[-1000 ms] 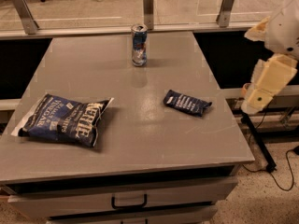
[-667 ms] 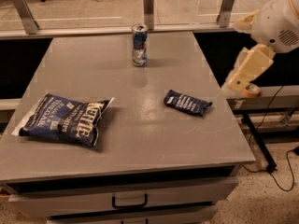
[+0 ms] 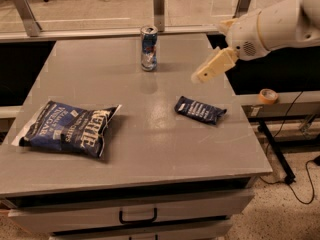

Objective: Move redbull can near blue chip bag

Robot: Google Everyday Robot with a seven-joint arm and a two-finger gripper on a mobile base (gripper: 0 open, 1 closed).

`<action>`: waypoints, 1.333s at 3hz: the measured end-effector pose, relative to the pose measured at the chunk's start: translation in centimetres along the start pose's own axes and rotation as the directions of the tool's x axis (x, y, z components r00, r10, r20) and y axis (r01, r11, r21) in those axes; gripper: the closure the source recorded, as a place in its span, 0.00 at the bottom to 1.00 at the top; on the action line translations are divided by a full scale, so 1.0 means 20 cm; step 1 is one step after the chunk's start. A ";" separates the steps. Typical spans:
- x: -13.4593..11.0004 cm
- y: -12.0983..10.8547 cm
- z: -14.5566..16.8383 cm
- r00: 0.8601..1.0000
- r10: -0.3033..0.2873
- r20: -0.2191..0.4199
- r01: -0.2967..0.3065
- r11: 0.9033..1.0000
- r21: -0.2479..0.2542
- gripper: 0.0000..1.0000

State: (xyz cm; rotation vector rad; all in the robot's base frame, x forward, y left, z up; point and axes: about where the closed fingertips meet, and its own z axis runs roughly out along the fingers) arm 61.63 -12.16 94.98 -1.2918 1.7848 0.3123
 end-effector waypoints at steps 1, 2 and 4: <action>-0.03 -0.07 0.02 1.000 0.002 0.028 -0.003 0.999 0.053 0.00; -0.03 -0.07 0.02 1.000 0.002 0.028 -0.003 0.999 0.053 0.00; -0.19 -0.11 0.33 0.978 -0.019 0.206 0.021 1.000 -0.008 0.00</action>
Offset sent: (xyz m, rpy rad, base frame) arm 0.0149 0.0002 0.0063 0.0223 -0.0440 -0.0343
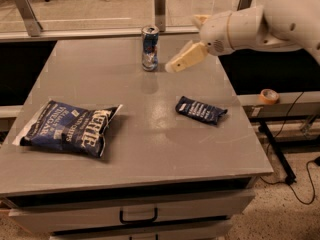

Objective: Move redbull can near blue chip bag

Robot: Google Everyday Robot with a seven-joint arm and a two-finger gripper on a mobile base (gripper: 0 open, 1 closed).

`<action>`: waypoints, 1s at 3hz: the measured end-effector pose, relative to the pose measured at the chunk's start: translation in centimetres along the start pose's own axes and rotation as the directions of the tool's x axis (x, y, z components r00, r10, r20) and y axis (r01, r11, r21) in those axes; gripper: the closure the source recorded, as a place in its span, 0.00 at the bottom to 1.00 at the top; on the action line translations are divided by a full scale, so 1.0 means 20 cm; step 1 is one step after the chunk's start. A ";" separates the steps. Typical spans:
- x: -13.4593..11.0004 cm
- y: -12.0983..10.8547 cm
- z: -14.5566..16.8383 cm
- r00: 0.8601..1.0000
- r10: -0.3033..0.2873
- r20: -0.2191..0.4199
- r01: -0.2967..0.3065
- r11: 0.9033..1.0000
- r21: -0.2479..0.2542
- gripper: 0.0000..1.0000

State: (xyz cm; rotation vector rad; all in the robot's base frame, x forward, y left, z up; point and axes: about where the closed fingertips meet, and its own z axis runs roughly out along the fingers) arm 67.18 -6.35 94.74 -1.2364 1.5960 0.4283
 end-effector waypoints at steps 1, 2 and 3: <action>-0.05 -0.04 0.20 0.997 0.004 0.071 -0.001 0.999 -0.042 0.00; -0.09 -0.09 0.39 0.991 0.033 0.131 -0.025 0.998 -0.062 0.00; -0.07 -0.18 0.53 0.972 0.113 0.207 -0.099 0.992 -0.076 0.00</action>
Offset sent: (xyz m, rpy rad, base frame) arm 0.0876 0.0929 -0.0154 0.2059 -0.0017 0.0972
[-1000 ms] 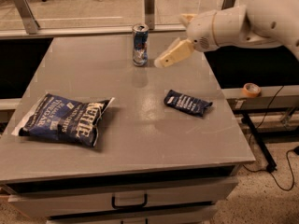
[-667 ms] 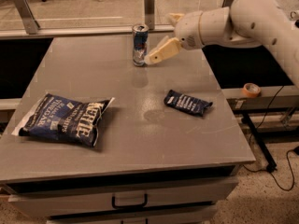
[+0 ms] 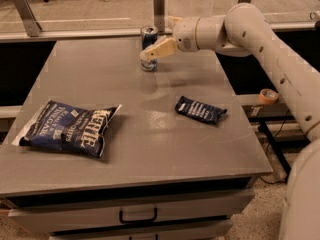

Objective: Move redbull can near blue chip bag

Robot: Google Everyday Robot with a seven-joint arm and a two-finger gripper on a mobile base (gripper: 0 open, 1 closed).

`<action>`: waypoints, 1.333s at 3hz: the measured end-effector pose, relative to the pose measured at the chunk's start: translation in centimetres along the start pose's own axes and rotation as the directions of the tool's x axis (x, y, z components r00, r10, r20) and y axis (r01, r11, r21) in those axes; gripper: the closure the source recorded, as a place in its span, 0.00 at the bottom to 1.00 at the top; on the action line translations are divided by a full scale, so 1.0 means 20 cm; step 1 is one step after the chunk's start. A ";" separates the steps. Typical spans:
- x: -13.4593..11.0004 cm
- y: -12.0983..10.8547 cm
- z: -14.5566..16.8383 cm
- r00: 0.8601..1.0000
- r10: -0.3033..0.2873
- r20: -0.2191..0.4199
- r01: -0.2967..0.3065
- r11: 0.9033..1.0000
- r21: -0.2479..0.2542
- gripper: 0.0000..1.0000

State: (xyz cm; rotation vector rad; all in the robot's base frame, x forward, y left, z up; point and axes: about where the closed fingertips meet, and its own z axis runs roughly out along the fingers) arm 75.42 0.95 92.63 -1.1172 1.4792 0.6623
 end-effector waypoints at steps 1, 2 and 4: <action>0.05 -0.07 0.07 0.997 0.056 0.045 -0.056 0.998 -0.002 0.17; 0.09 -0.07 0.11 0.997 0.064 0.039 -0.063 0.998 -0.022 0.41; -0.18 0.23 0.03 0.996 -0.004 0.094 0.026 0.974 -0.226 0.95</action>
Offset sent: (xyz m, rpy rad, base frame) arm 0.0249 0.0092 -0.0312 0.0519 0.0609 0.0223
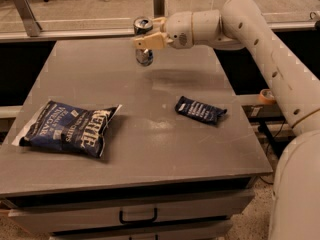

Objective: Move redbull can near blue chip bag

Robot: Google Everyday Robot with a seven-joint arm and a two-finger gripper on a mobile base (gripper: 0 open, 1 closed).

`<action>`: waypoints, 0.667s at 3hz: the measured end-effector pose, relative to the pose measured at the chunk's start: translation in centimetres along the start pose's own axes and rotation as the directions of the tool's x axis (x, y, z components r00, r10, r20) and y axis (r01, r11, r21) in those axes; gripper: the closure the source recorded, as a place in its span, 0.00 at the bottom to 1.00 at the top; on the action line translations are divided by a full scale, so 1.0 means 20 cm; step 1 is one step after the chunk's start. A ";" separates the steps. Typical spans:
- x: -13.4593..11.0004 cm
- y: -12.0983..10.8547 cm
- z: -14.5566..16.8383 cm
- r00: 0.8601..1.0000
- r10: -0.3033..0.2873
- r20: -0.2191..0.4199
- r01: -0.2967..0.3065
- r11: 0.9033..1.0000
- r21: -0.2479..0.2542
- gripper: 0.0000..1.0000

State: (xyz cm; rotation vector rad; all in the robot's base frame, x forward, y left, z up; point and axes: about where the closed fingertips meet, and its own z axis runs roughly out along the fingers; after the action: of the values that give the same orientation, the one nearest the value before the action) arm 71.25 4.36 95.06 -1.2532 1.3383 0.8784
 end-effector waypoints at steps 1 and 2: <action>0.02 -0.01 0.01 1.000 0.001 -0.006 -0.001 1.000 0.007 1.00; 0.00 0.05 0.04 1.000 0.024 -0.004 -0.024 1.000 -0.010 1.00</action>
Offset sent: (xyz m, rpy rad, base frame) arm -0.0255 0.0156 -0.0069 0.0028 0.0640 0.0162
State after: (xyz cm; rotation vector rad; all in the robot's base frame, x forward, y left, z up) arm 70.37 5.31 94.71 -1.2490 1.3559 0.9013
